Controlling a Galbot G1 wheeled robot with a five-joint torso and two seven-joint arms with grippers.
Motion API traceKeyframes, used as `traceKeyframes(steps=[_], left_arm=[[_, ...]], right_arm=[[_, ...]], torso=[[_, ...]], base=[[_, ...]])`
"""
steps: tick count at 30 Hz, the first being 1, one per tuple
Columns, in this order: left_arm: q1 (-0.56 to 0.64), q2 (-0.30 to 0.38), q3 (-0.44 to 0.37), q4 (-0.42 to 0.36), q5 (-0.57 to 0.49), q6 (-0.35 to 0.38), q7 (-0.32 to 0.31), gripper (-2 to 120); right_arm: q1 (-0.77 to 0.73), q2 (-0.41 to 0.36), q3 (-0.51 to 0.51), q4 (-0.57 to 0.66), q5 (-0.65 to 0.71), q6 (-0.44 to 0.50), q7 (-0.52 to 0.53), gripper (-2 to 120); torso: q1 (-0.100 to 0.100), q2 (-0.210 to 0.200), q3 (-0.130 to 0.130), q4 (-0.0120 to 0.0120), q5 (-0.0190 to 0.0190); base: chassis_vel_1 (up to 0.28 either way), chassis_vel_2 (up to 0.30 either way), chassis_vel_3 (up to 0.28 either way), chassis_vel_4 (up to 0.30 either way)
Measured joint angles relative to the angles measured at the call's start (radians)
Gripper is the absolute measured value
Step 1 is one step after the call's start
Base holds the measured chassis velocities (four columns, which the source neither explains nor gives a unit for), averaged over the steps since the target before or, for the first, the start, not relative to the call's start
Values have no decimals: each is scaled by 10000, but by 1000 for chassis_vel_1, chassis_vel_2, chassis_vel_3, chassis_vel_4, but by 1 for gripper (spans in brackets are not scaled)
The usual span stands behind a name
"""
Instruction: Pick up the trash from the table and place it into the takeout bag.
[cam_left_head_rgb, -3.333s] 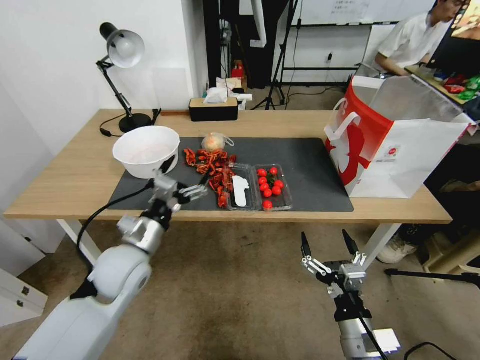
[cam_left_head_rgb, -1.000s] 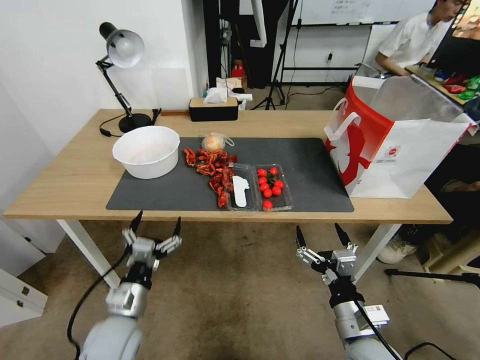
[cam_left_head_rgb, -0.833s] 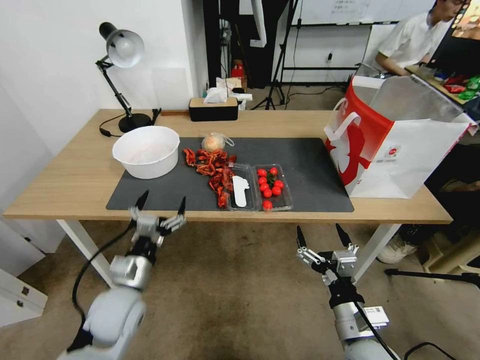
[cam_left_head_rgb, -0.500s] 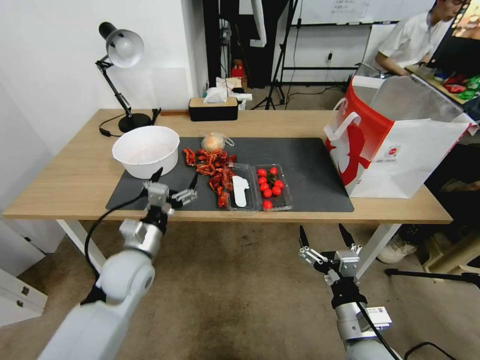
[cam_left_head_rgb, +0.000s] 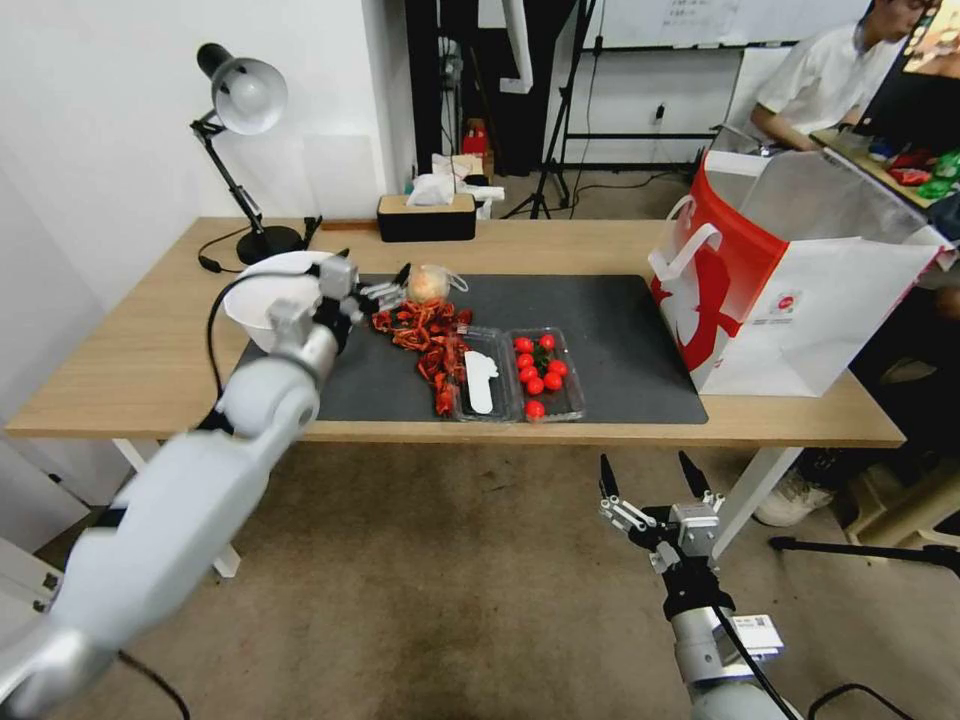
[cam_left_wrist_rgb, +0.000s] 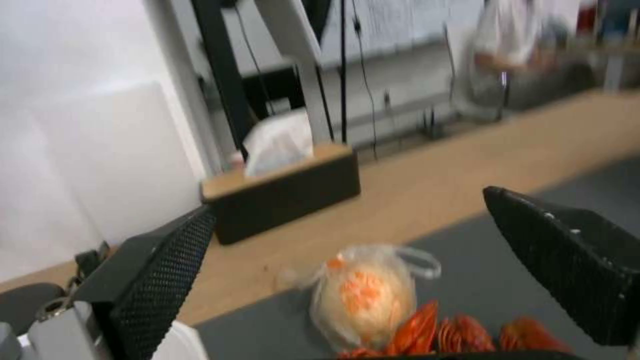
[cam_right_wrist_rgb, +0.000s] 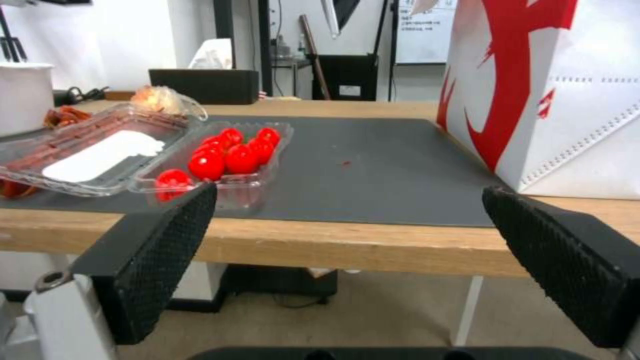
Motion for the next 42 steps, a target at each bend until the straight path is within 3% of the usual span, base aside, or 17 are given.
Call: traceKeyframes(steps=[1,3,7,10,14,19,25,30,35,42], left_arm=[[0,0,0,0,0,0,0,100],[-1334,-330,932,860,-122,1162,67,100],[-2082,-767,1411,1561,-304,1644,135,100],[-2951,-1421,1755,2683,-533,2324,362,100],[-3446,-1724,2022,3470,-691,2811,491,100],[-4333,-2251,2672,5170,-1205,3477,601,100],[-4652,-2654,2782,6248,-1362,3972,790,100],[-4680,-2883,2592,6694,-1628,4391,767,100],[-4653,-3363,2202,7441,-2317,4529,360,100],[-4655,-3640,2143,7780,-2762,4553,77,100]], right_arm=[[0,0,0,0,0,0,0,100],[-22,-50,69,-50,49,0,4,100],[-37,-74,83,-76,87,0,4,100],[-61,-72,77,-141,59,2,203,100],[-88,-74,75,-168,52,2,270,100],[-132,-137,107,-313,89,73,289,100],[-131,-141,113,-396,100,125,330,100],[-134,-128,114,-444,87,145,349,100],[-194,-47,84,-565,49,238,364,100],[-221,-62,128,-494,49,274,379,100]], torso=[[0,0,0,0,0],[1,0,-1,3,2],[0,0,-1,-1,1],[1,0,0,-1,1],[-1,0,-1,2,1],[-1,0,-1,2,-1],[-1,1,-1,1,-1],[-1,1,-1,4,-2],[-1,1,-1,1,-2],[-1,1,-1,2,-1]], base=[[0,0,0,0],[0,0,0,0],[0,0,0,0],[0,0,0,0],[0,0,0,0],[0,0,0,0],[0,0,0,0],[0,0,0,0],[0,0,0,0],[0,0,0,0]])
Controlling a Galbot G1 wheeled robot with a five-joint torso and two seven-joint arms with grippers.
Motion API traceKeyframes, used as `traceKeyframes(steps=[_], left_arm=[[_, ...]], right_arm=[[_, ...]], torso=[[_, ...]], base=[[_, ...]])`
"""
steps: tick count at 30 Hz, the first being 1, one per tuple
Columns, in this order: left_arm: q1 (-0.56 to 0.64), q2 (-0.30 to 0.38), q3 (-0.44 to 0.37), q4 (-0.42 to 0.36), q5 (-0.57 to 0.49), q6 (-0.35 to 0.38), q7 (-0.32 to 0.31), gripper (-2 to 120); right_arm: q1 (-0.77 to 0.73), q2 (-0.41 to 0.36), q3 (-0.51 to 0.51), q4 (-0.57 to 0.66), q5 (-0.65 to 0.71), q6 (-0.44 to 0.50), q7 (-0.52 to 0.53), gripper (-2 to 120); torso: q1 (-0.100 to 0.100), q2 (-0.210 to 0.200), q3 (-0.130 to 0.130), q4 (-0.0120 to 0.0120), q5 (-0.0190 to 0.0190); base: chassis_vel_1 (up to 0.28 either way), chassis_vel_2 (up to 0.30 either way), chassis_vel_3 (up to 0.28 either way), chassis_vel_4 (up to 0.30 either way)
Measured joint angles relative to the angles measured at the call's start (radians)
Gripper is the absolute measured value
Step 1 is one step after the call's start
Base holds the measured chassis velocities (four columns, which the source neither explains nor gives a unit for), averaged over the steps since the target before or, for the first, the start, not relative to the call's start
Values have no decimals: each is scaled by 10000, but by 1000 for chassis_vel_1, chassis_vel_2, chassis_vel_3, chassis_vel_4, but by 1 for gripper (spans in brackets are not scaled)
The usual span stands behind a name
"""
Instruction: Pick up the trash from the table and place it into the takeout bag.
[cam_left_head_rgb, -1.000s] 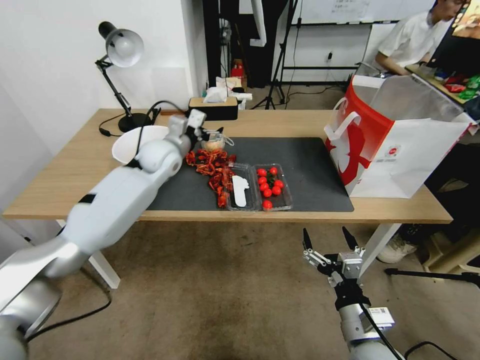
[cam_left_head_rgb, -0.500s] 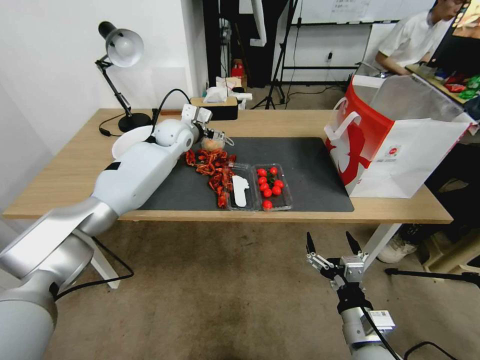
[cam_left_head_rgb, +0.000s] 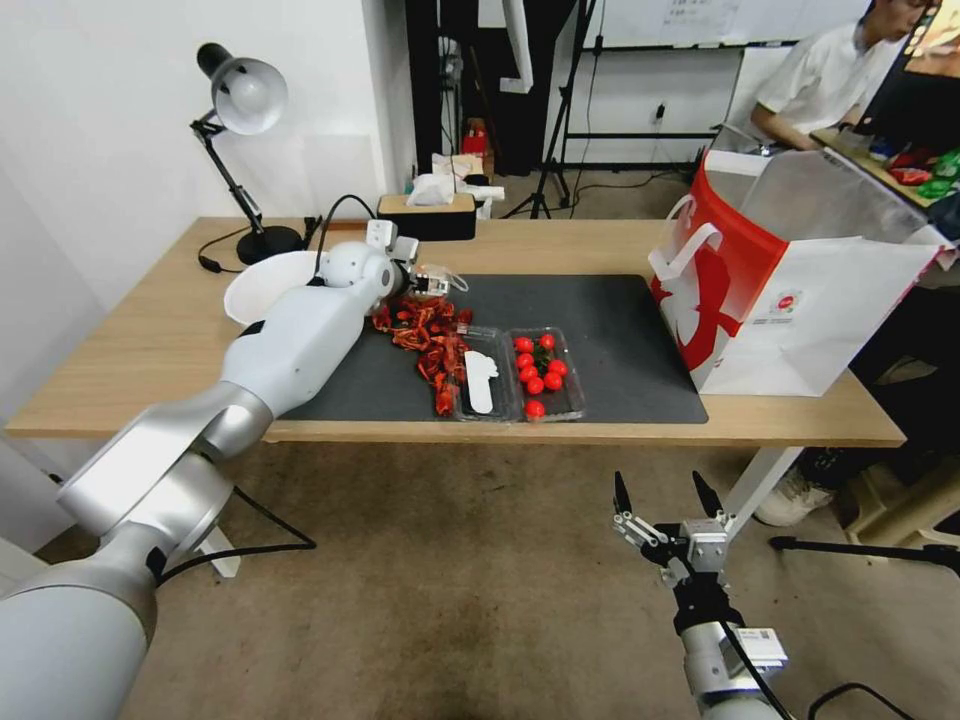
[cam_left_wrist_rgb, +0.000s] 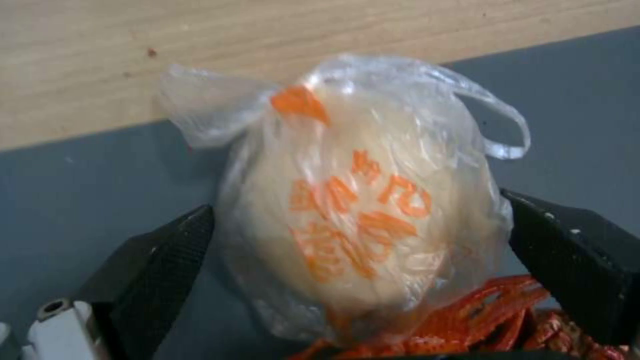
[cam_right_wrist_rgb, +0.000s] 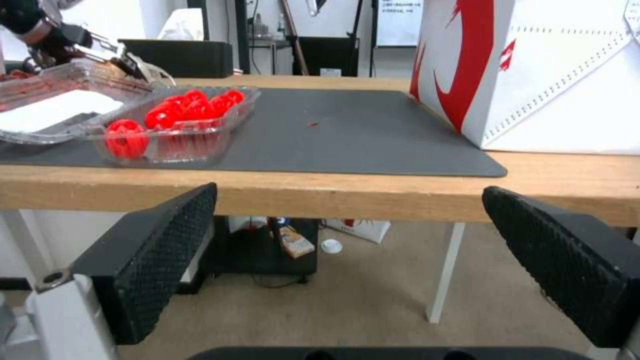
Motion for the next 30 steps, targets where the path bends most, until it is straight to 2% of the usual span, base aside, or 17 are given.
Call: traceKeyframes(steps=[4,7,10,12,13,15,16,18,20,21,26,27,30], left_arm=[[0,-111,-92,86,-186,-18,-153,97],[0,-154,-134,161,-334,-67,-343,91],[-3,-139,-188,200,-492,-120,-439,76],[-1,-126,-192,193,-521,-132,-455,73],[18,-96,-194,141,-582,-174,-485,64],[28,-74,-193,103,-645,-189,-494,61],[33,-46,-199,28,-835,-192,-554,54],[33,-45,-216,-13,-973,-186,-652,51],[33,-46,-240,-76,-1165,-193,-831,39],[33,-46,-240,-76,-1165,-193,-831,39],[-58,105,-231,-739,-1558,-598,-957,19],[-58,105,-231,-739,-1558,-598,-957,19],[-316,170,-56,-1461,-1992,-1040,-881,10]], right_arm=[[-34,4,11,20,0,17,9,100],[-94,6,19,42,0,36,9,100],[-161,16,34,82,-1,92,9,100],[-170,17,34,89,-1,95,9,100],[-174,19,31,101,-3,102,9,100],[-174,20,28,104,-5,103,9,100],[-169,29,19,104,-11,104,18,100],[-162,39,12,106,-16,105,46,100],[-163,42,-8,107,-23,105,68,100],[-163,42,-8,107,-23,105,68,100],[-170,21,-8,117,-26,122,73,100],[-170,21,-8,117,-26,122,73,100],[-172,19,-9,152,-26,129,72,100]], torso=[[1,0,-1,-2,3],[0,0,-1,-2,1],[0,0,-1,0,1],[0,0,-1,-1,1],[-1,0,-1,-1,1],[0,0,-1,-1,0],[0,0,-1,1,0],[0,0,-1,0,0],[0,0,-1,-2,0],[0,0,-1,-2,0],[0,0,-1,0,0],[0,0,-1,0,0],[0,0,0,0,0]], base=[[0,0,0,0],[0,0,0,0],[0,0,0,0],[0,0,0,0],[0,0,0,0],[0,0,0,0],[0,0,0,0],[0,0,0,0],[0,0,0,0],[0,0,0,0],[0,0,0,0],[0,0,0,0],[0,0,0,0]])
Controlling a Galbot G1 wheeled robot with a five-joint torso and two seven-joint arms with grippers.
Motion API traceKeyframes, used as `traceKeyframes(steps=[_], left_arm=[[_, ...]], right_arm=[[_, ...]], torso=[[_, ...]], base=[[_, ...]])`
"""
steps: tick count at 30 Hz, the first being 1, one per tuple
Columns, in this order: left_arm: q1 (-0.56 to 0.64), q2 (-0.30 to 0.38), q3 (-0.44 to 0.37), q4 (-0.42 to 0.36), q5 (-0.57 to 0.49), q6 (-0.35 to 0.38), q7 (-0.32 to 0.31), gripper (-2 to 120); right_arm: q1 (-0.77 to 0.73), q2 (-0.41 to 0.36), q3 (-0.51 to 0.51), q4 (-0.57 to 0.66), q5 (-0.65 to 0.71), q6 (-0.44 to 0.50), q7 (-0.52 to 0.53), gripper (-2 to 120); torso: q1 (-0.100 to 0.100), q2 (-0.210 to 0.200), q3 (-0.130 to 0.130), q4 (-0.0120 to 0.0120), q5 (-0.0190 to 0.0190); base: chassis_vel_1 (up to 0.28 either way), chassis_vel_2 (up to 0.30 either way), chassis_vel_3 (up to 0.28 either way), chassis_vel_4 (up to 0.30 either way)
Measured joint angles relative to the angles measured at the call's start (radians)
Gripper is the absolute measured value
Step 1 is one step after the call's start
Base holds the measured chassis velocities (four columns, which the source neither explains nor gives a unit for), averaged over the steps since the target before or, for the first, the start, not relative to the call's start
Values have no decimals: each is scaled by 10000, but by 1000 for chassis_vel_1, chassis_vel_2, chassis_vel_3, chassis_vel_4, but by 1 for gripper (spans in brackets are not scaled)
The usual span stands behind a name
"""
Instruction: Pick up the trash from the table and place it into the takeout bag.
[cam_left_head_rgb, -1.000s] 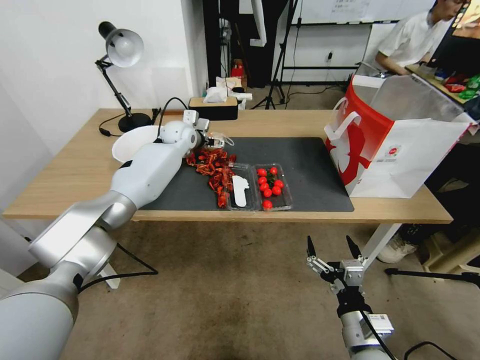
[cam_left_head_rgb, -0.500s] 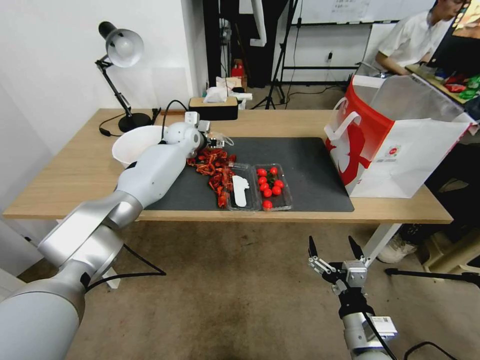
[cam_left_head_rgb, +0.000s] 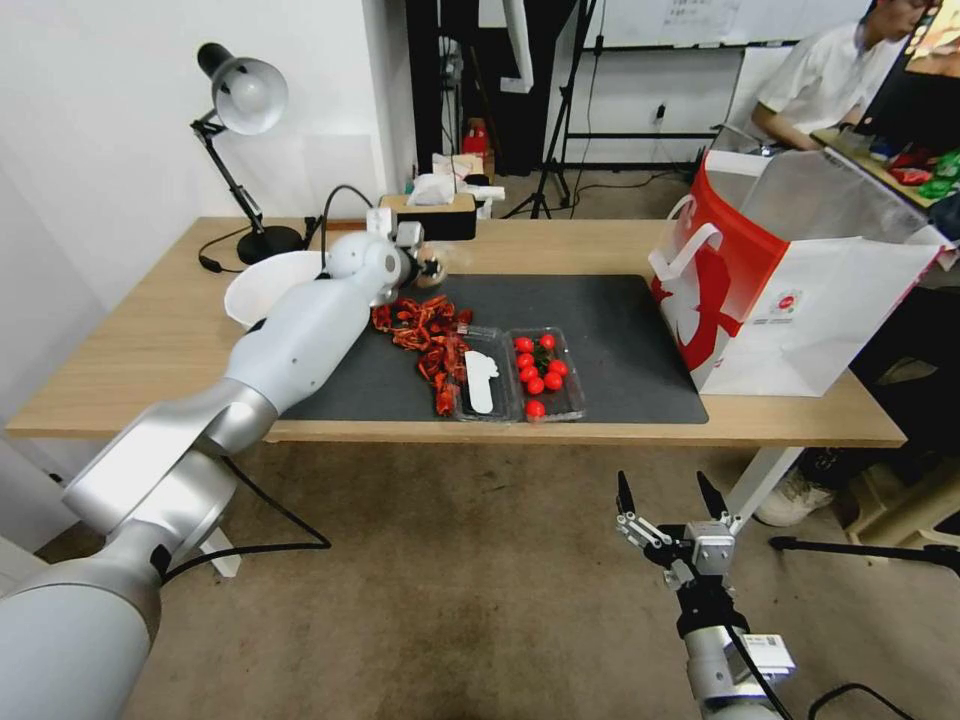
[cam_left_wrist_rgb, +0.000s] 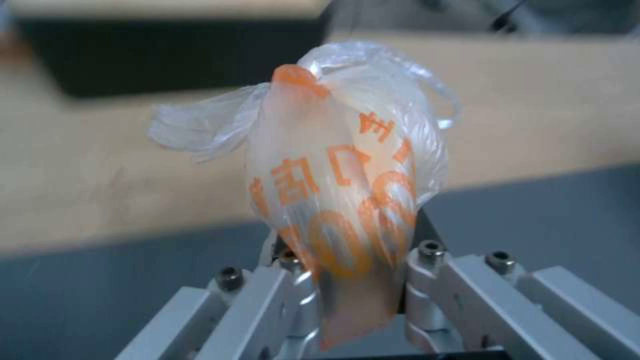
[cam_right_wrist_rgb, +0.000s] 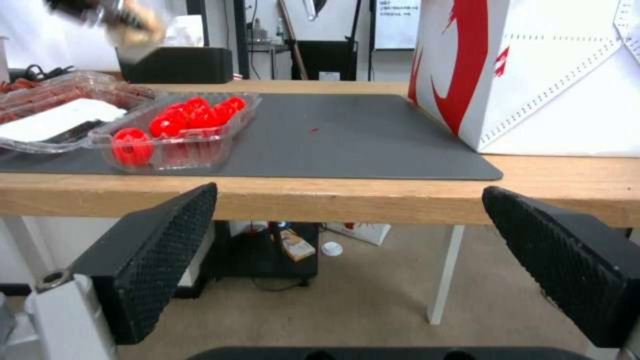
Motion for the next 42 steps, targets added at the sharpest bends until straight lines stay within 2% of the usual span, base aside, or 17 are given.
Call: traceKeyframes(steps=[4,8,14,15,16,18,20,23,24,26,27,29,38,40,42], left_arm=[[-271,-126,96,-513,-222,-371,159,9],[-682,-581,358,-1008,-618,-886,232,8],[-1515,-1747,953,-1206,-1059,-1972,665,7],[-1515,-1747,953,-1206,-1059,-1972,665,7],[-1744,-2082,1136,-1187,-1126,-2227,725,7],[-1844,-2218,1207,-1182,-1128,-2302,721,7],[-2263,-2932,1535,-1235,-874,-2483,643,7],[-2507,-3289,1825,-1276,-820,-2649,677,7],[-2507,-3289,1825,-1276,-820,-2649,677,7],[-2766,-3409,2589,-1424,-712,-3186,901,7],[-2766,-3409,2589,-1424,-712,-3186,901,7],[-2797,-3383,3108,-1619,-368,-3557,1024,7],[-2921,-3345,3798,-1687,-102,-4188,1836,7],[-2923,-3346,4405,-1721,29,-4324,2148,7],[-2903,-3347,4574,-1722,100,-4366,2176,7]], right_arm=[[5,12,-3,38,0,2,-2,100],[21,36,-14,39,-13,2,-5,100],[52,66,-32,49,-33,1,-9,100],[52,66,-32,49,-33,1,-9,100],[54,65,-32,49,-34,1,-9,100],[54,67,-29,45,-35,0,-8,100],[42,88,-6,30,-35,-2,-6,100],[31,94,9,26,-36,-2,-5,100],[31,94,9,26,-36,-2,-5,100],[27,85,32,12,-35,-2,-2,100],[27,85,32,12,-35,-2,-2,100],[25,94,37,2,-34,-2,3,100],[32,99,33,-49,-24,-2,3,100],[38,115,8,-57,-24,-2,-1,100],[46,113,5,-57,-24,-2,-1,100]], torso=[[0,0,-1,0,2],[0,0,-1,-5,3],[0,0,0,-1,3],[0,0,0,-1,3],[0,0,-1,-4,5],[0,0,0,-5,6],[0,0,0,-3,4],[-1,0,-1,-2,3],[-1,0,-1,-2,3],[-1,0,-1,-3,3],[-1,0,-1,-3,3],[0,0,0,-1,2],[0,0,-1,1,0],[0,1,-1,-1,1],[-1,0,-1,-1,1]], base=[[0,0,0,0],[0,0,0,0],[0,0,0,0],[0,0,0,0],[0,0,0,0],[0,0,0,0],[0,0,0,0],[0,0,0,0],[0,0,0,0],[0,0,0,0],[0,0,0,0],[0,0,0,0],[0,0,0,0],[0,0,0,0],[0,0,0,0]])
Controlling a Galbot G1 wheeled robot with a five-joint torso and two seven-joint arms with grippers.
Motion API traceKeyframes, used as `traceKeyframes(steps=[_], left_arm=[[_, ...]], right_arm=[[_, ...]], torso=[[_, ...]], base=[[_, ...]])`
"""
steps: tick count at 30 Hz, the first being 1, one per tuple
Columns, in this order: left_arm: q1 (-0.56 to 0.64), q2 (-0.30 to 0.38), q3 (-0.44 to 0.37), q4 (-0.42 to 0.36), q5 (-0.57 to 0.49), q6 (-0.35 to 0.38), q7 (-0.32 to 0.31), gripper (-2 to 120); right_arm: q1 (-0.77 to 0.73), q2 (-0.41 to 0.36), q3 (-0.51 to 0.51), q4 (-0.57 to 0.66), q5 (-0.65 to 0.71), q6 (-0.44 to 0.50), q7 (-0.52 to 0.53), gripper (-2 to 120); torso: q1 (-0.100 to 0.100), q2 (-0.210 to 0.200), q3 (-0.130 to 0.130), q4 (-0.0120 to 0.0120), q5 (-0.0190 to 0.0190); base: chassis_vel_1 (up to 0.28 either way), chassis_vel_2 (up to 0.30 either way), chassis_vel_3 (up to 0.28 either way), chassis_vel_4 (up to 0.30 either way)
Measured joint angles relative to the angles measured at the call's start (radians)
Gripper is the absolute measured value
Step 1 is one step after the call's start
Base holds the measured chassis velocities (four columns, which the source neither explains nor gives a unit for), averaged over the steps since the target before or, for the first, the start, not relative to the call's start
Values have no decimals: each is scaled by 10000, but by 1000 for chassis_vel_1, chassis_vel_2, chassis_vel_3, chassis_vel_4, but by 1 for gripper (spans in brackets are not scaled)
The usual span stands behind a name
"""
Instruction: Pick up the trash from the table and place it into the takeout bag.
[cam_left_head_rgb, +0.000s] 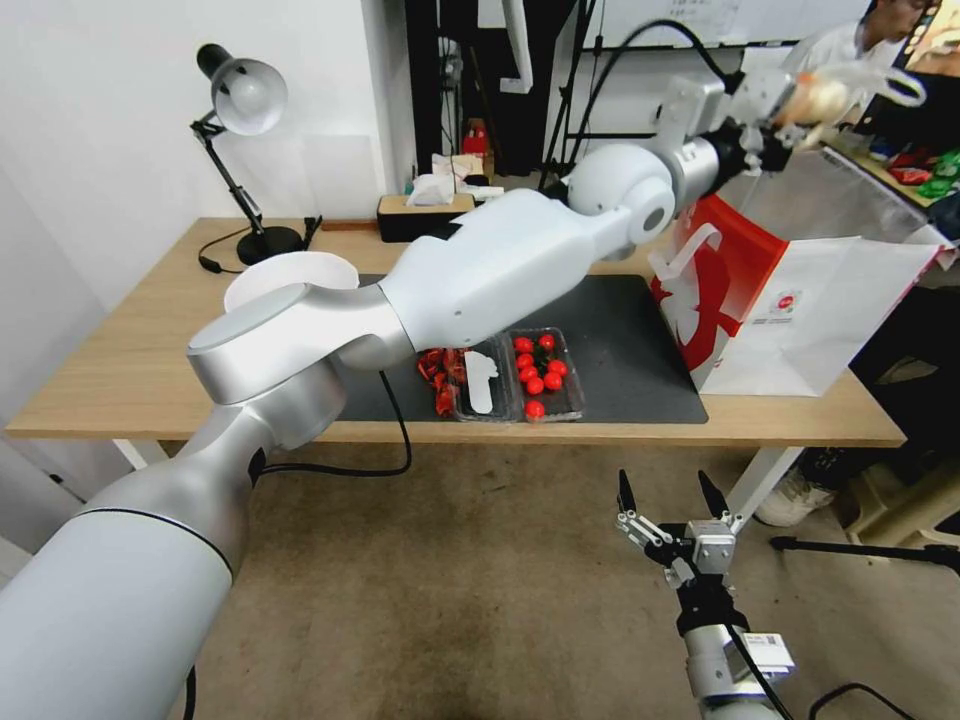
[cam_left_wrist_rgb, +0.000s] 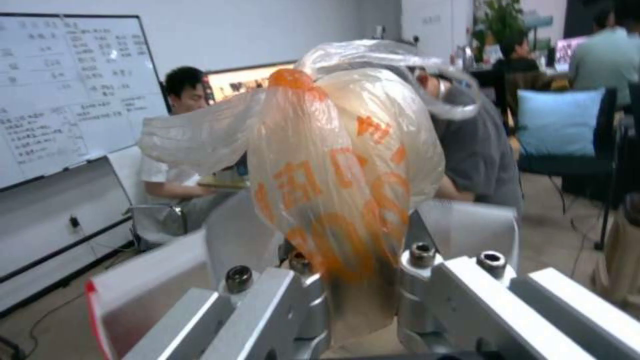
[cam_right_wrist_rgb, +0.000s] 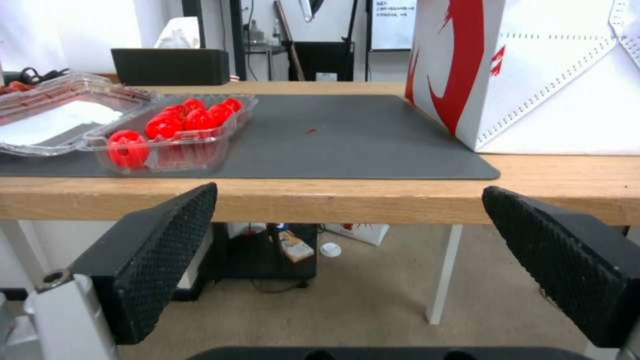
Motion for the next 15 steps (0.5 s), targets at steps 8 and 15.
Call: traceKeyframes(steps=[8,15], left_arm=[[284,5,671,243,450,-106,50,7],[470,13,790,405,661,-71,-128,13]], right_arm=[[21,-54,13,-7,17,0,0,100],[46,-81,27,-20,39,0,0,100]], torso=[[0,0,1,0,0],[0,0,1,2,-1]], base=[[0,0,0,0],[0,0,0,0]])
